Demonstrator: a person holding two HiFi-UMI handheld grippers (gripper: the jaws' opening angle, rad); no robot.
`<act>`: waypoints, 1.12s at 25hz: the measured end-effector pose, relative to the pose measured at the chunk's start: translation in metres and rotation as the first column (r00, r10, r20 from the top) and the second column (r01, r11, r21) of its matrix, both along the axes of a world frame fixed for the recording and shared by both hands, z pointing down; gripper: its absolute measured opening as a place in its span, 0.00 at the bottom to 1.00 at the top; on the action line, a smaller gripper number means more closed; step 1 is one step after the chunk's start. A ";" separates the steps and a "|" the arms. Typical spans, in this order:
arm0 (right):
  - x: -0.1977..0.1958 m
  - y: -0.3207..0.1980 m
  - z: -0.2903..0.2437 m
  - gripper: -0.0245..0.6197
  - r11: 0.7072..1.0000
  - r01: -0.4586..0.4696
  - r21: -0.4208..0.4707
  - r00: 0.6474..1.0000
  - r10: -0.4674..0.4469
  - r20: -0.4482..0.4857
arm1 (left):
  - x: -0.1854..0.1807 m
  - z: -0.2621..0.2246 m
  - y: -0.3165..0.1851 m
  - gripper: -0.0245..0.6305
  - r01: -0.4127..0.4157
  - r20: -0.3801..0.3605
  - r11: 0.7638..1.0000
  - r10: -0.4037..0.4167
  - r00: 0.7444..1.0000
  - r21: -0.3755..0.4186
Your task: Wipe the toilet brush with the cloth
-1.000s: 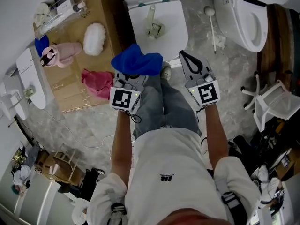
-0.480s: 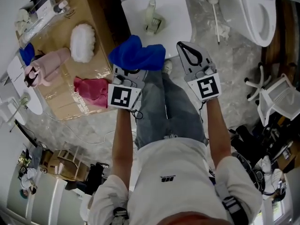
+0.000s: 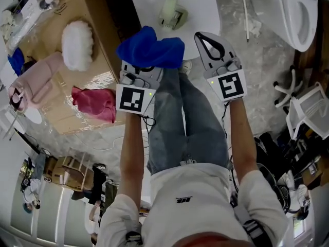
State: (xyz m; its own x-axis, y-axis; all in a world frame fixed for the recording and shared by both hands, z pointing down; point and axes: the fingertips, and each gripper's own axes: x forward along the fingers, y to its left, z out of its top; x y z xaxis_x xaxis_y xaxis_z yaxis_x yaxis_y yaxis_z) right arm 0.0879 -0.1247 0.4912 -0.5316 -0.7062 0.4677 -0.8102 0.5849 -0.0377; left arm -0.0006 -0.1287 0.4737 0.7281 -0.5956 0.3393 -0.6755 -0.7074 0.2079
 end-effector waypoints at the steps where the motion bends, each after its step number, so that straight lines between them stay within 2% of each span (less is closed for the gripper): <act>1: -0.001 -0.002 0.007 0.03 1.000 0.006 -0.003 1.000 -0.006 -0.005 | 0.000 0.006 -0.001 0.32 -0.001 0.002 1.000 0.001 1.000 -0.003; 6: -0.003 -0.010 0.039 0.03 0.999 0.034 -0.018 0.999 -0.034 -0.027 | 0.004 0.032 -0.002 0.32 -0.022 0.019 1.000 0.022 1.000 -0.012; 12: -0.013 -0.015 0.080 0.03 0.989 0.141 -0.036 0.983 -0.145 -0.110 | 0.011 0.056 -0.007 0.32 -0.028 0.020 0.999 0.028 0.999 -0.023; 16: -0.019 -0.021 0.105 0.03 0.980 0.197 -0.036 0.971 -0.200 -0.132 | 0.017 0.065 -0.011 0.32 -0.039 0.015 0.999 0.039 0.999 -0.028; 19: -0.025 -0.028 0.117 0.05 0.969 0.247 -0.014 0.957 -0.247 -0.153 | 0.020 0.070 -0.014 0.32 -0.049 0.013 0.998 0.049 0.999 -0.028; 28: -0.033 -0.032 0.142 0.13 0.932 0.357 -0.067 0.913 -0.363 -0.188 | 0.031 0.080 -0.028 0.32 -0.068 0.018 0.997 0.068 0.998 -0.032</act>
